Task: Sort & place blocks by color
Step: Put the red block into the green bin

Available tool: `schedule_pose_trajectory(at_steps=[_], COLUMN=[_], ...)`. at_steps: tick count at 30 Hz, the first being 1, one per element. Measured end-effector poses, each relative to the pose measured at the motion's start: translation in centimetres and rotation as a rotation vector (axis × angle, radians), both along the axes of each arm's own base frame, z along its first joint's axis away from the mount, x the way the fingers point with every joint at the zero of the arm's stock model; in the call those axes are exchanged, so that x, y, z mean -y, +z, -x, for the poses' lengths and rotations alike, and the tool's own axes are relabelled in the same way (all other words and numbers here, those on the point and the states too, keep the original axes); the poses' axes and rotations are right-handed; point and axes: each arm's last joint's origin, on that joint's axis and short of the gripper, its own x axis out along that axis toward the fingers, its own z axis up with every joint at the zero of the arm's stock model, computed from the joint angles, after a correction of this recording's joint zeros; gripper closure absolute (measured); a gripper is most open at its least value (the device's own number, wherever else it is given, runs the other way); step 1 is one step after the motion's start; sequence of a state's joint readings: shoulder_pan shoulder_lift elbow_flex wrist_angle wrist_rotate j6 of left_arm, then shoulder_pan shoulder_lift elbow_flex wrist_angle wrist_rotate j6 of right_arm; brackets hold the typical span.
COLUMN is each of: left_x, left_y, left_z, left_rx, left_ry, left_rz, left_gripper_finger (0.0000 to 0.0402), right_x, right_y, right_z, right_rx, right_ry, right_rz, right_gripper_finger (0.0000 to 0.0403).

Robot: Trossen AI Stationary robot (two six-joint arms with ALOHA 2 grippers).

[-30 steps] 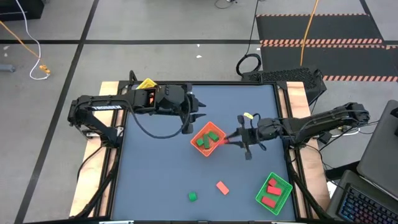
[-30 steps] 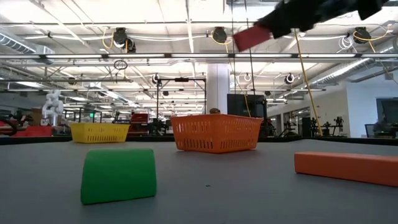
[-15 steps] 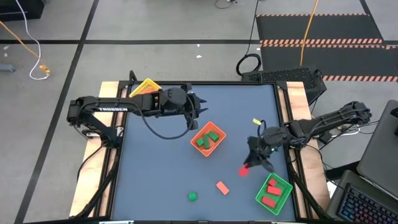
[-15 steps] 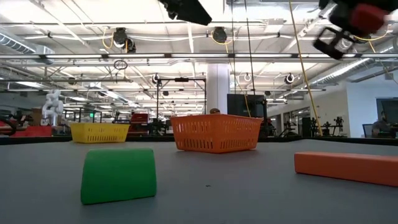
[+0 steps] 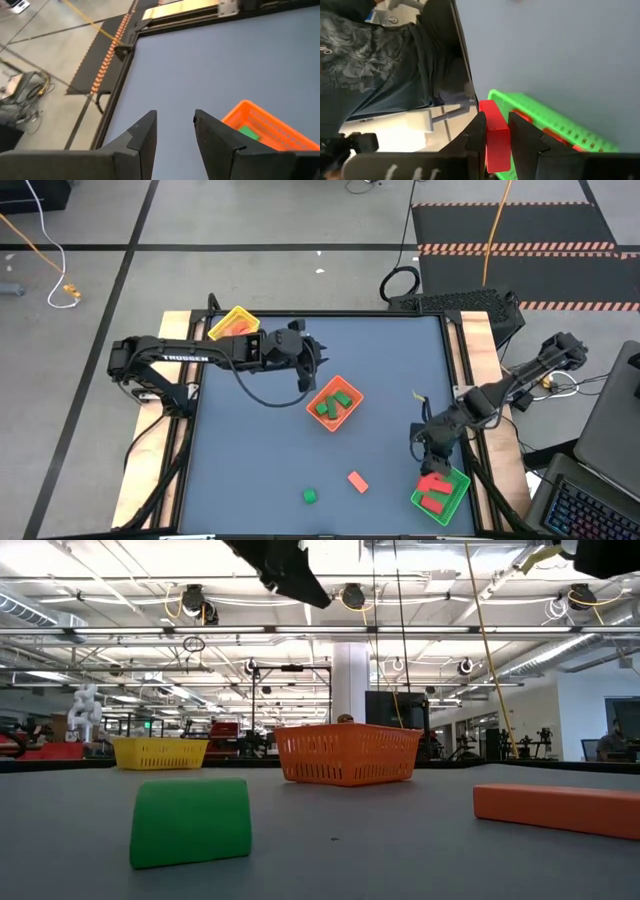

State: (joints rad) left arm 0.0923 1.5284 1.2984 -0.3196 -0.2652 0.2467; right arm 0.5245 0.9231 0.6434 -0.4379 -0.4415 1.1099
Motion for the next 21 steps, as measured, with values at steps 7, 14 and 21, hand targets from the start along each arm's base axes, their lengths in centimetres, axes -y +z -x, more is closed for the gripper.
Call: schedule_pose_trajectory(at_steps=[7, 14, 21], left_x=[0.0, 0.6, 1.2], left_y=[1.3, 2.2, 2.1], left_z=[1.5, 2.5, 2.5], left_rx=[0.014, 0.041, 0.030], left_ry=[0.064, 0.080, 0.063], left_rz=[0.009, 0.041, 0.045], left_gripper_finger=[0.0270, 0.0270, 0.0270], right_x=[-1.3, -2.4, -2.8], right_y=[-0.5, -1.4, -1.7], right_z=[1.2, 2.5, 2.7], right_rx=[-0.117, -0.243, -0.271], right_ry=[-0.061, -0.064, -0.091], right_rz=[0.034, 0.098, 0.122], right_gripper_finger=[0.0351, 0.0351, 0.0316])
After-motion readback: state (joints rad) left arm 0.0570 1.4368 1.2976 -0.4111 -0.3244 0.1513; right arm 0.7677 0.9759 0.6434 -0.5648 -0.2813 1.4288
